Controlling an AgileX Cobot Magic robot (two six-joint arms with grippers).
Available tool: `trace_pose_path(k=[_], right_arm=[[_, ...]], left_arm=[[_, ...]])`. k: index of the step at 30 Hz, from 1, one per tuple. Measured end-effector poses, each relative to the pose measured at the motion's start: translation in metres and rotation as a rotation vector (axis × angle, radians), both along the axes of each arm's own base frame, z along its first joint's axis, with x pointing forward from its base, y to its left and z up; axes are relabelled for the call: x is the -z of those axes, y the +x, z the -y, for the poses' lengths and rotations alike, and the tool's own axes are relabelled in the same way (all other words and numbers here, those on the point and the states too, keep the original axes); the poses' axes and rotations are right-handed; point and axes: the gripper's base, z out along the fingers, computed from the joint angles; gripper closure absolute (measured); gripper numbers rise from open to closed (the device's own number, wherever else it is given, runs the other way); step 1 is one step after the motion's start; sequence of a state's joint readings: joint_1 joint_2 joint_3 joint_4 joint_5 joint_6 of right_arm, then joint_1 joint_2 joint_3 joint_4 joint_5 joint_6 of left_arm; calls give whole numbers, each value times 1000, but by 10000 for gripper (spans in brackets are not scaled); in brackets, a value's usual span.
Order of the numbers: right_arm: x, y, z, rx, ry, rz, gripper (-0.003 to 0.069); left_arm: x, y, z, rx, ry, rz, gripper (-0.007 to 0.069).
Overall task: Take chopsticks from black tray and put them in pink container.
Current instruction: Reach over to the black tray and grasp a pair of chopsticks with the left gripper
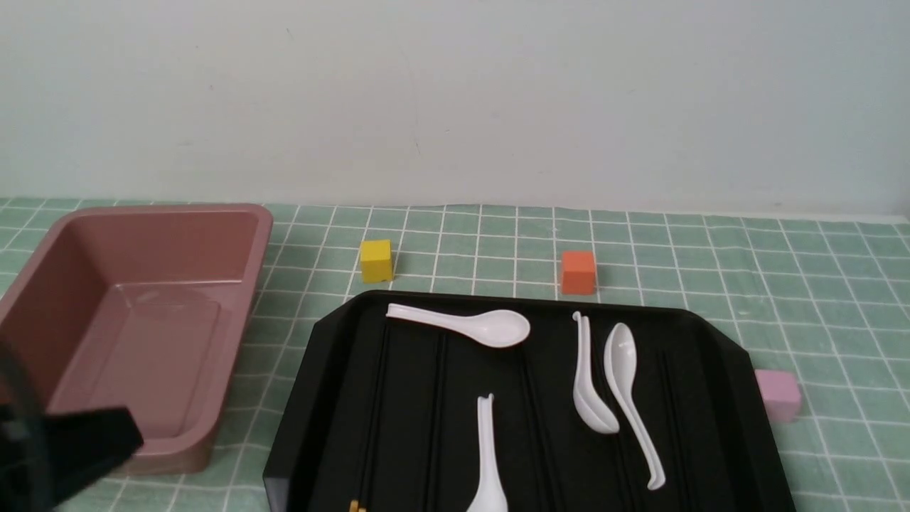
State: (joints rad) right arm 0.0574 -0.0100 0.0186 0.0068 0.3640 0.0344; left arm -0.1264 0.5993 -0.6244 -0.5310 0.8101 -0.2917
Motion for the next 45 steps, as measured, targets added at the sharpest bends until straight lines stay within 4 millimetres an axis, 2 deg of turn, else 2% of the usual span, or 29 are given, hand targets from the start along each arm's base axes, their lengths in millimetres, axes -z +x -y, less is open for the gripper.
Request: trace_pose_path(k=[1, 2, 3, 4, 5, 7, 9, 12, 14, 16, 19, 23, 27, 28, 29, 31, 36, 45], right_arm=[[0, 0, 0, 0, 0, 0, 419], [0, 0, 0, 0, 0, 0, 419], [0, 0, 0, 0, 0, 0, 419], [0, 0, 0, 0, 0, 0, 419], [0, 0, 0, 0, 0, 0, 419], [0, 0, 0, 0, 0, 0, 419], [0, 0, 0, 0, 0, 0, 419], [0, 0, 0, 0, 1, 0, 419], [0, 0, 0, 0, 1, 0, 419], [0, 0, 0, 0, 1, 0, 419], [0, 0, 0, 0, 0, 0, 419], [0, 0, 0, 0, 0, 0, 419], [0, 0, 0, 0, 0, 0, 419], [0, 0, 0, 0, 0, 0, 419], [0, 0, 0, 0, 0, 0, 419], [0, 0, 0, 0, 0, -1, 419], [0, 0, 0, 0, 0, -1, 419], [0, 0, 0, 0, 0, -1, 419]], left_arm=[[0, 2, 0, 8, 14, -22, 637], [4, 21, 1, 72, 132, -204, 637], [6, 36, 2, 96, 175, -288, 637], [9, 44, 2, 112, 207, -337, 637], [16, 63, 4, 154, 242, -433, 637], [28, 87, 11, 237, 272, -512, 637], [38, 103, 24, 315, 264, -562, 637], [55, 125, 60, 444, 272, -604, 637], [62, 131, 74, 460, 289, -615, 637], [80, 144, 102, 452, 354, -631, 637], [93, 152, 117, 410, 403, -647, 629], [121, 170, 138, 328, 532, -656, 545], [134, 185, 145, 300, 594, -635, 435], [134, 185, 145, 300, 596, -632, 429], [136, 190, 146, 297, 612, -614, 383], [137, 194, 146, 298, 629, -581, 339], [137, 199, 147, 297, 638, -517, 301], [141, 204, 148, 276, 638, -489, 299]])
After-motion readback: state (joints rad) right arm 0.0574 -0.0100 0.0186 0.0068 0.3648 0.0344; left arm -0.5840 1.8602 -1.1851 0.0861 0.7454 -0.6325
